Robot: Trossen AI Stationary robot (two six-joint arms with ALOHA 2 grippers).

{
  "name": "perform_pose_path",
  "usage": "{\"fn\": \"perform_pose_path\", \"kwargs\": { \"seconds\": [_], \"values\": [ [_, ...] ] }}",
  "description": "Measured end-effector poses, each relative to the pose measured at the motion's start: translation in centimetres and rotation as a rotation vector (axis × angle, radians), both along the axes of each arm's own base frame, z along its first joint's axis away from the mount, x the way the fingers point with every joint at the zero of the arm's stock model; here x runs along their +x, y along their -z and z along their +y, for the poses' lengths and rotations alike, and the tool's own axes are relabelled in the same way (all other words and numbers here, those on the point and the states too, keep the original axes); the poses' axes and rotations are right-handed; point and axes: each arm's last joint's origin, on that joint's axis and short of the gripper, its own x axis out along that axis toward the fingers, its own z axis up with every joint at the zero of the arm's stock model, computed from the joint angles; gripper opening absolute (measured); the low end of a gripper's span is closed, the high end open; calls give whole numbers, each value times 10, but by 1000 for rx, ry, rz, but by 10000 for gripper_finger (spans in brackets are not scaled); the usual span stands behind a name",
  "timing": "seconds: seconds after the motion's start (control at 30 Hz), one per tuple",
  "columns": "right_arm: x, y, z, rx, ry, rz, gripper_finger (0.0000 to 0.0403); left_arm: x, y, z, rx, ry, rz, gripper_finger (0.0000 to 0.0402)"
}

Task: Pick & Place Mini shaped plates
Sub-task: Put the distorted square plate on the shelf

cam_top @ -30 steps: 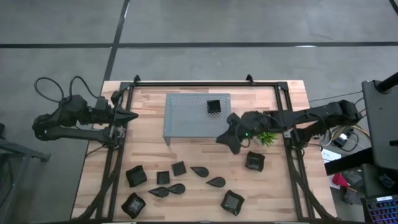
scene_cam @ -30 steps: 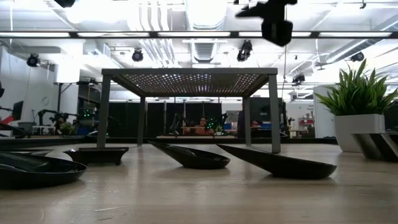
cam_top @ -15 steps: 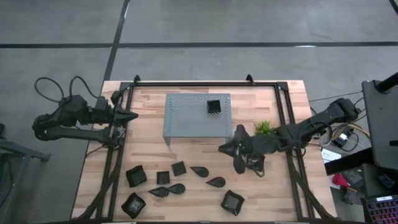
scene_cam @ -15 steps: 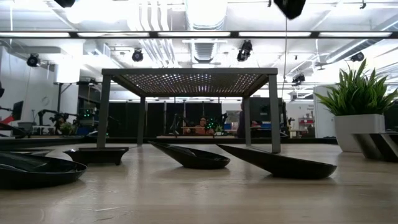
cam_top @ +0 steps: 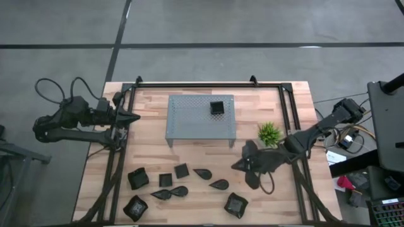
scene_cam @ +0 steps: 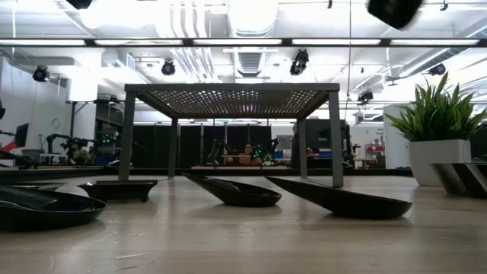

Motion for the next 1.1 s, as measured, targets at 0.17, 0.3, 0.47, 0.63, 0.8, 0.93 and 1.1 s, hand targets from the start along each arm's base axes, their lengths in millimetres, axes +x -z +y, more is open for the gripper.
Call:
{"fn": "perform_pose_path", "kwargs": {
  "seconds": [0.17, 0.3, 0.47, 0.63, 0.8, 0.93, 1.1],
  "values": [
    [-11, 17, 2, 114, 93, 150, 8, 0, 0, 0, 0, 0, 0, 0],
    [-15, 30, 1, 156, 131, 214, 8, 0, 0, 0, 0, 0, 0, 0],
    [-25, 41, -3, 153, 181, 339, 20, 0, 0, 0, 0, 0, 0, 0],
    [-29, 45, -3, 170, 153, 418, 51, 0, 0, 0, 0, 0, 0, 0],
    [-31, 61, 4, 158, 20, 539, 80, 0, 0, 0, 0, 0, 0, 0],
    [-31, 78, 8, 162, -73, 647, 90, 0, 0, 0, 0, 0, 0, 0],
    [-28, 86, 10, 150, -66, 680, 85, 0, 0, 0, 0, 0, 0, 0]
  ]
}}
